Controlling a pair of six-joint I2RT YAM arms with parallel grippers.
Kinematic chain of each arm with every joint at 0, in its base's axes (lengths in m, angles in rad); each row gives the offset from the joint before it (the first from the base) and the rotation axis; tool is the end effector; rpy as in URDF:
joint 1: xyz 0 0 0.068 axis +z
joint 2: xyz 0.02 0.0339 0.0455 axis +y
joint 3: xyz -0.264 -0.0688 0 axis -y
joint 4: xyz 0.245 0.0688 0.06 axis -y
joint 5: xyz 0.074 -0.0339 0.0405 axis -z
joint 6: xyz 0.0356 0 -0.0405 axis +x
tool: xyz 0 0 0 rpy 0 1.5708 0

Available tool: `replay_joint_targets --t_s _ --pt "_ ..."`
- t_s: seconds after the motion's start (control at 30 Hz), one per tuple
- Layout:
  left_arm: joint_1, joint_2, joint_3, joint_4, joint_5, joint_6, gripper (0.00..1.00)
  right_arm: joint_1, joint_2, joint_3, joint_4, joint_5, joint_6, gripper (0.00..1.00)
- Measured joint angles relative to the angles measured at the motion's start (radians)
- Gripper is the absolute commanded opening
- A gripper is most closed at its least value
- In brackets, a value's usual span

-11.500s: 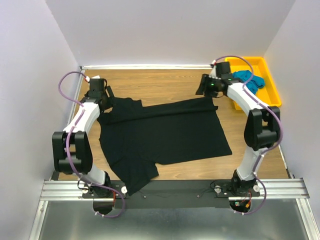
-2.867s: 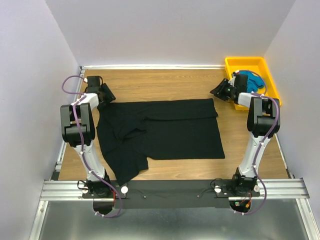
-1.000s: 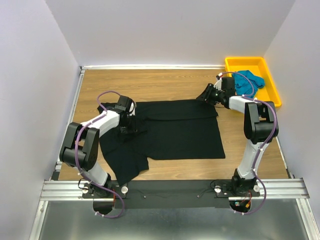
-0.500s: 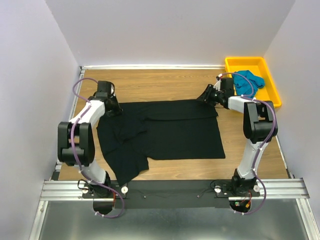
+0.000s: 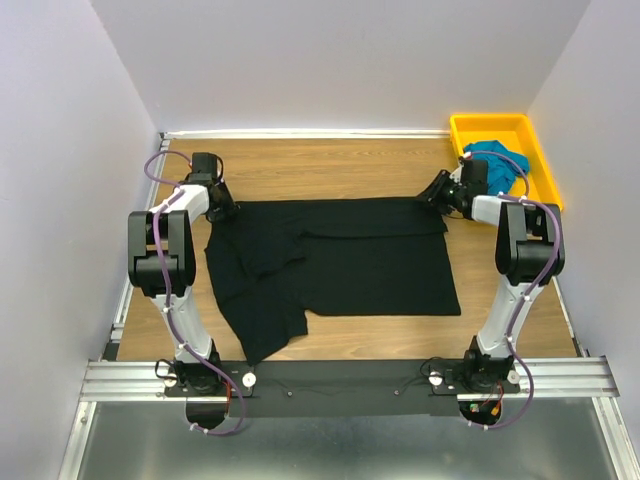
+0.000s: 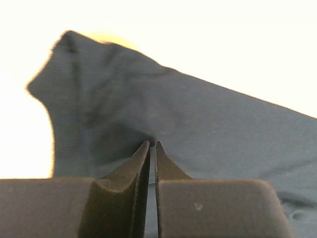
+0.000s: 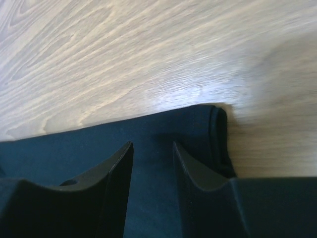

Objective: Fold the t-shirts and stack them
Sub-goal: Fold the tshirt

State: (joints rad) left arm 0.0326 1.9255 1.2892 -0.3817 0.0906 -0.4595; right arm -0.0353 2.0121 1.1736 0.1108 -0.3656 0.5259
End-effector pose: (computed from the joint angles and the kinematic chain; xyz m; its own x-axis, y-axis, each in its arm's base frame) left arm 0.4018 0.0099 0.1706 -0.7690 -0.4670 -0.4365 -0.3638 0.8812 -0.3019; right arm 0.4214 -0.0021 0.1388 -0.6923 0.4936 -0.5264 0.1315 0.8036 0.5805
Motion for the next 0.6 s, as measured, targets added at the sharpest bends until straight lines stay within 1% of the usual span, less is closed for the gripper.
replay_joint_targets --t_s 0.17,0.3,0.43,0.6 --pt "0.001 0.001 0.013 0.001 0.000 -0.001 0.16 -0.006 -0.011 0.000 -0.020 0.013 0.005 0.46" --pt "0.001 0.016 0.036 0.002 0.000 -0.002 0.16 0.015 -0.040 0.000 -0.069 0.032 0.016 0.45" --pt "0.001 0.056 0.074 0.012 -0.005 -0.006 0.16 0.050 -0.056 -0.006 -0.099 0.045 0.034 0.40" --pt "0.001 0.112 0.134 0.011 -0.012 -0.013 0.16 0.066 -0.037 -0.004 -0.118 0.066 0.045 0.39"
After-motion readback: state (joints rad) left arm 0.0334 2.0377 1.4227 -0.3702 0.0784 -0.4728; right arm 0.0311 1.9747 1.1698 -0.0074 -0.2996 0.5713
